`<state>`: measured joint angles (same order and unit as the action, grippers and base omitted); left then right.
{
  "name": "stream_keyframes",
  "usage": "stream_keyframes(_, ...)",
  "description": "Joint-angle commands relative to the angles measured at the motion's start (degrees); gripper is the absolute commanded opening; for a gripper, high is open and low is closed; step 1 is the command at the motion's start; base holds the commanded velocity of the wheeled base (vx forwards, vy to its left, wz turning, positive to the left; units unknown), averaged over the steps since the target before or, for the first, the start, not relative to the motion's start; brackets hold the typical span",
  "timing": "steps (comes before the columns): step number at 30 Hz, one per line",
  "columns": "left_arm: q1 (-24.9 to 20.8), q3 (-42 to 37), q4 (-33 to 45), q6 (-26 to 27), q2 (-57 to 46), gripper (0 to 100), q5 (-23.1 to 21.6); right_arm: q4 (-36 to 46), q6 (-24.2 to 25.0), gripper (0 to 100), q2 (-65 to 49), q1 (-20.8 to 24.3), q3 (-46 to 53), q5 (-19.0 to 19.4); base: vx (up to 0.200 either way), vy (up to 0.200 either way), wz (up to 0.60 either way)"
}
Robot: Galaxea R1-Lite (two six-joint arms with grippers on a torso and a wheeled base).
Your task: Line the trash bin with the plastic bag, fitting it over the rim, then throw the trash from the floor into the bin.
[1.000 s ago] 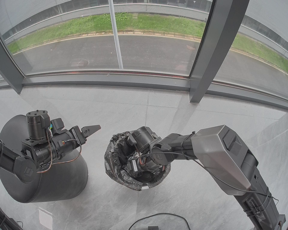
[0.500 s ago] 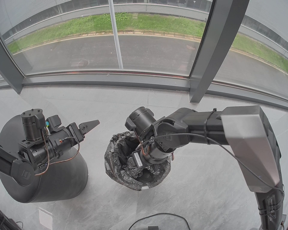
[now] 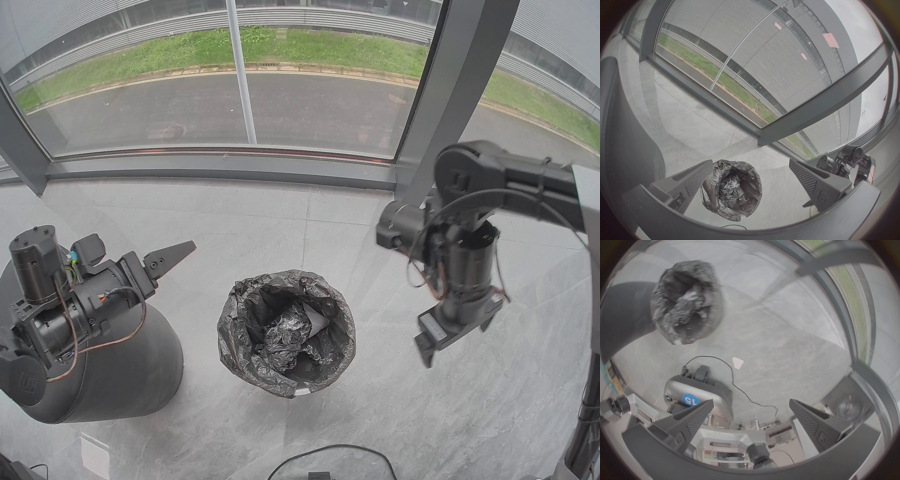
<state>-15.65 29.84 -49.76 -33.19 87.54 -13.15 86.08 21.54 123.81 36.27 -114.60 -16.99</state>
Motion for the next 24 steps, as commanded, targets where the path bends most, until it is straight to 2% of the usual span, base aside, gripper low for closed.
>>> stream_keyframes(1,3.7,-5.2,4.6,0.3,-17.1,100,-0.4,3.9,5.3,100,-17.8,-10.9,0.0,-2.3,0.000,0.000,0.00)
stream_keyframes(5,6.0,-4.0,19.7,5.1,-29.2,100,-0.4,3.9,1.3,100,-33.5,-11.7,0.0,-2.5,0.000,0.000,0.00)
stream_keyframes(6,6.0,-4.0,19.7,5.1,-29.2,100,-0.4,3.9,1.3,100,-33.5,-11.7,0.0,-2.5,0.000,0.000,0.00)
stream_keyframes(7,6.2,-2.4,28.4,7.2,-35.5,100,-0.4,3.5,-1.1,100,-41.0,-11.8,0.0,-3.5,0.000,0.000,0.00)
stream_keyframes(11,5.9,1.5,45.3,8.1,-46.8,100,-0.3,0.1,-1.9,100,-53.3,-11.7,0.0,-7.6,0.000,0.000,0.00)
stream_keyframes(13,5.9,3.1,50.7,8.0,-49.9,100,-0.3,-1.8,-1.7,100,-57.1,-11.9,4.7,-8.3,0.000,0.000,0.00)
stream_keyframes(16,5.9,5.1,61.9,8.0,-57.3,100,-0.2,-7.8,2.7,100,-67.8,-12.9,18.7,-8.4,0.000,0.000,0.00)
stream_keyframes(18,5.9,5.1,64.4,8.0,-59.7,100,-0.2,-10.0,4.2,100,-71.3,-13.5,23.2,-8.6,0.000,0.000,0.00)
stream_keyframes(19,5.9,5.1,67.5,8.0,-63.0,100,-0.2,-13.5,5.0,100,-76.5,-15.2,29.1,-8.5,0.000,0.000,0.00)
stream_keyframes(20,5.9,5.1,67.5,8.0,-63.0,100,-0.2,-13.5,5.0,100,-76.5,-15.2,29.1,-8.5,0.000,0.000,0.00)
stream_keyframes(21,5.9,5.3,71.7,8.0,-67.6,100,0.0,-19.5,5.4,100,-84.3,-19.3,36.8,-8.1,0.000,0.000,0.00)
stream_keyframes(22,5.9,5.3,72.1,7.9,-67.9,100,0.0,-20.0,5.4,100,-84.7,-19.7,37.3,-8.1,0.000,0.000,0.00)
stream_keyframes(23,6.2,6.2,76.0,7.9,-71.1,100,0.1,-24.9,5.5,100,-91.0,-24.6,44.4,-7.9,0.000,0.000,0.00)
stream_keyframes(24,6.5,6.5,77.3,7.9,-72.1,100,0.1,-26.7,5.5,100,-93.5,-26.8,47.3,-7.9,0.000,0.000,0.00)
